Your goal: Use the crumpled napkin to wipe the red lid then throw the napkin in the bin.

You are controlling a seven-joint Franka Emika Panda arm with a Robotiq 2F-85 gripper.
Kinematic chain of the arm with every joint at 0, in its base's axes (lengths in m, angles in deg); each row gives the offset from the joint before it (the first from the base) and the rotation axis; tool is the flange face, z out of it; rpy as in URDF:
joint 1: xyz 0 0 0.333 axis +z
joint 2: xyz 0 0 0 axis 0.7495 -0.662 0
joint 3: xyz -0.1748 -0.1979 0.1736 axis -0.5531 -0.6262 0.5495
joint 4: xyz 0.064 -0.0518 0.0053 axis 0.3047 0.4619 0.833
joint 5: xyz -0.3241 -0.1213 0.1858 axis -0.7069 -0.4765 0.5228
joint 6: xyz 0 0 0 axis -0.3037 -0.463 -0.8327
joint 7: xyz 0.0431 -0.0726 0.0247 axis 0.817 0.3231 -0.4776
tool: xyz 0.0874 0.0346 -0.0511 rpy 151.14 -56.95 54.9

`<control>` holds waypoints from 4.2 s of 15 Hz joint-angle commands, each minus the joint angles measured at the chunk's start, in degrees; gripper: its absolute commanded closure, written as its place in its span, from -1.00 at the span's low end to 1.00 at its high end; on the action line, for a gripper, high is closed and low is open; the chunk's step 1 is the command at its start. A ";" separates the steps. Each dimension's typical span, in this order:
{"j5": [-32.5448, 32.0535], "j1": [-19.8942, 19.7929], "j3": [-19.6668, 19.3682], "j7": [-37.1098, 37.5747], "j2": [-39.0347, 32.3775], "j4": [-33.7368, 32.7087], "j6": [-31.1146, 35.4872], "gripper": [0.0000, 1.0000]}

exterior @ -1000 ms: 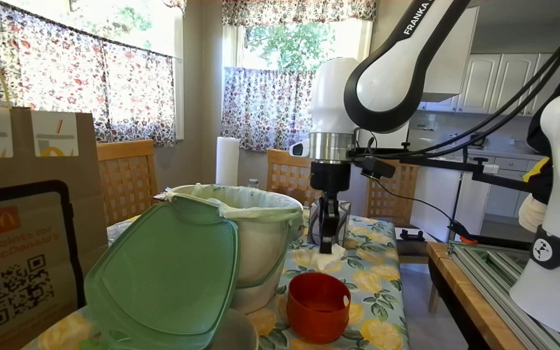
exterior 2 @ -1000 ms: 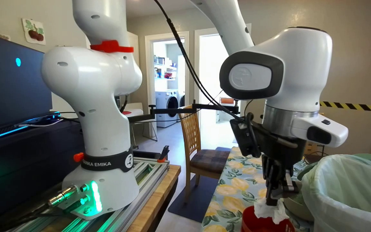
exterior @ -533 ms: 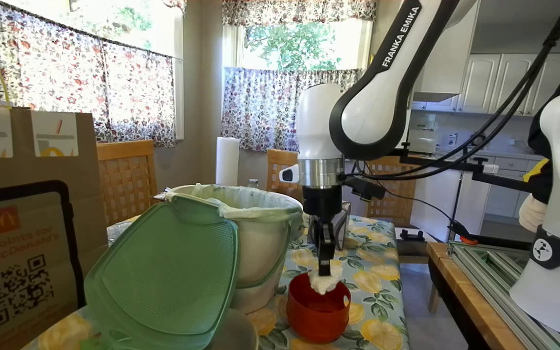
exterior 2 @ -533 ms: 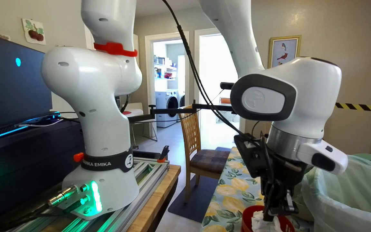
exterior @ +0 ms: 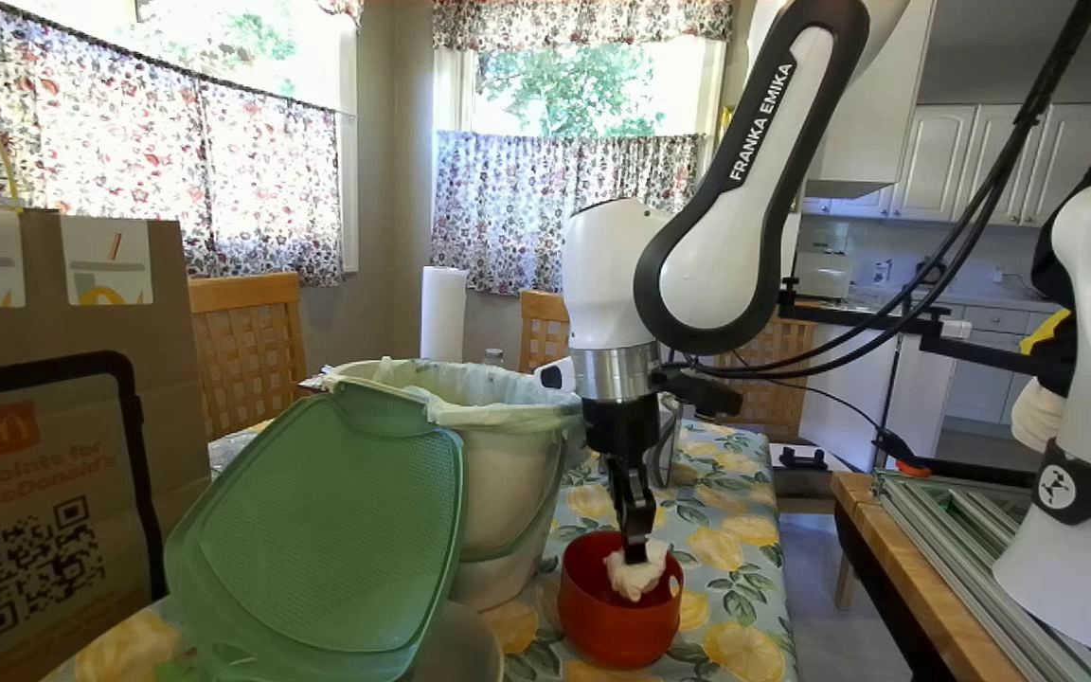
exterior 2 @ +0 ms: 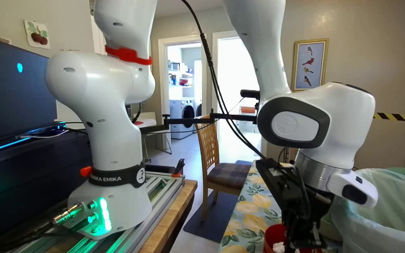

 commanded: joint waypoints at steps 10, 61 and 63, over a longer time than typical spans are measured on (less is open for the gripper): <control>-2.17 -0.53 1.59 0.79 -1.00 -0.38 -0.41 0.99; -7.04 1.93 3.10 8.79 0.89 5.63 10.33 0.99; -6.77 2.00 3.19 10.01 0.88 5.58 11.64 0.99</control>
